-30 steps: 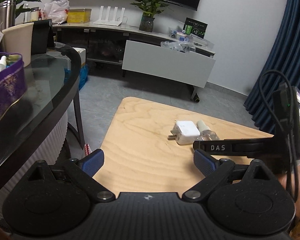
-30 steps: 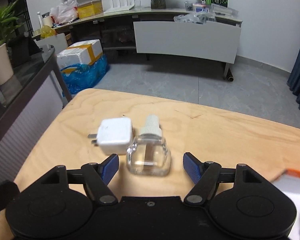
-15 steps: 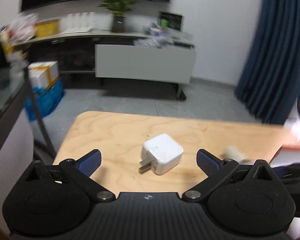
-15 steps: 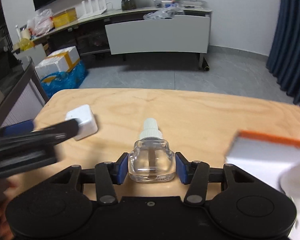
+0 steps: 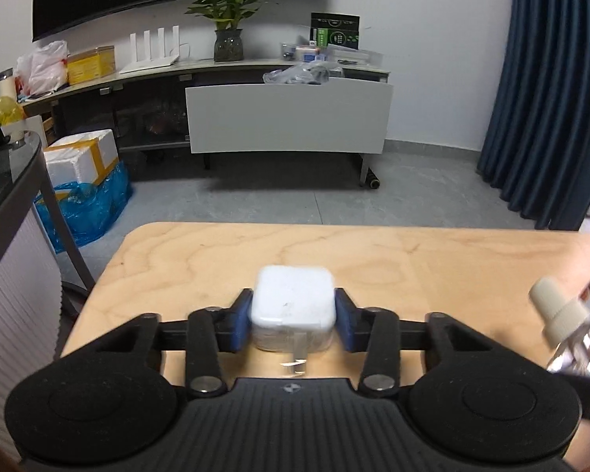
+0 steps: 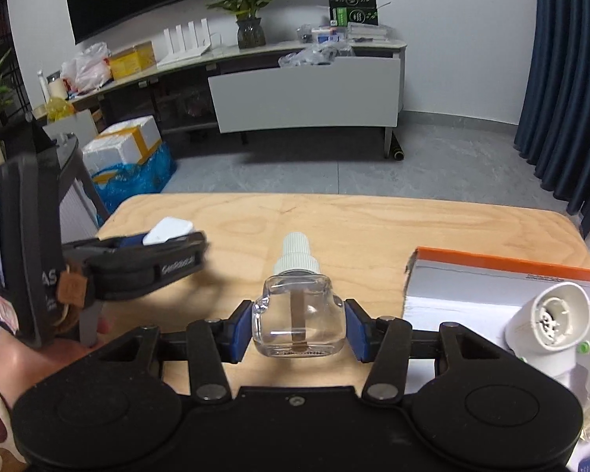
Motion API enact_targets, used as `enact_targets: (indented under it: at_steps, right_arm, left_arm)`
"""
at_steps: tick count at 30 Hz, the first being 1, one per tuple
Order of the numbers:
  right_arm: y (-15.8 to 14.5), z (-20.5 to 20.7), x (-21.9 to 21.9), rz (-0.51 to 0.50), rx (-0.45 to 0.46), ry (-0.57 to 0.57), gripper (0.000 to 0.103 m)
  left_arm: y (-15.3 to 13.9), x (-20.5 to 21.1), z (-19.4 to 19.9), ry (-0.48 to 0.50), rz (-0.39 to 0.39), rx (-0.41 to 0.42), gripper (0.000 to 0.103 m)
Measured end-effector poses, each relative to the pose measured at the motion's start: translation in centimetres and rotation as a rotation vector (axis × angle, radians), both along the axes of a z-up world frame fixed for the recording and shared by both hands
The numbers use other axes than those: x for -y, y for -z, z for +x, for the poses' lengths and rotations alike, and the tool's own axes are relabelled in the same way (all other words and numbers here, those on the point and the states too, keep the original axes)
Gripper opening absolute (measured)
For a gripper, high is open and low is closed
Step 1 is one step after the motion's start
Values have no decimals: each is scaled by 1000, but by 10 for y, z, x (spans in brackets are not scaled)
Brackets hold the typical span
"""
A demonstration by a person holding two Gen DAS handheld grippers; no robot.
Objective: Organize rigid objects
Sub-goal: 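Grasp the glass freshener bottle with the right tool while the left grasps the white charger, then carry the glass bottle and white charger over the tray with both tools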
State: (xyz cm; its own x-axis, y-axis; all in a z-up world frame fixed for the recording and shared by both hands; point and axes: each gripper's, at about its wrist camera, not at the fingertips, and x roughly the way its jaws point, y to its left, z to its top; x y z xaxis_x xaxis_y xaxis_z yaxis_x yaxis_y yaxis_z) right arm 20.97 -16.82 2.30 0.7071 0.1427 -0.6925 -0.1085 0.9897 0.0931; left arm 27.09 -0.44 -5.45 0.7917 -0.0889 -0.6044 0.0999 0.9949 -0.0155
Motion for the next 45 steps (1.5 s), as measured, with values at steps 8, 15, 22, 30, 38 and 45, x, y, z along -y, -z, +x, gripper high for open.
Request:
enact_targets:
  at_steps: [8,15,22,30,38,45]
  right_arm:
    - [-14,-29,7,25,25,-2,60]
    - [-40,-75,20,44,63,13,60]
    - [-66,-128,45,61,113,55,60]
    - [-83,-185,79,64,159,115,60]
    - [-94,-227,118,81,202,188,60]
    - [-95,-252,150,84,227,243,60]
  left_arm:
    - [-20,-8,-53,-7,-64,18,42]
    - [-50,16,-107,24,-70,26,42]
    - [-75,40,-161,53,-78,35,42]
    - [-99,70,-203,80,-83,51,42]
    - [-109,103,-233,155,-84,76,42]
    - [-103,131,-245,203,-69,79,42]
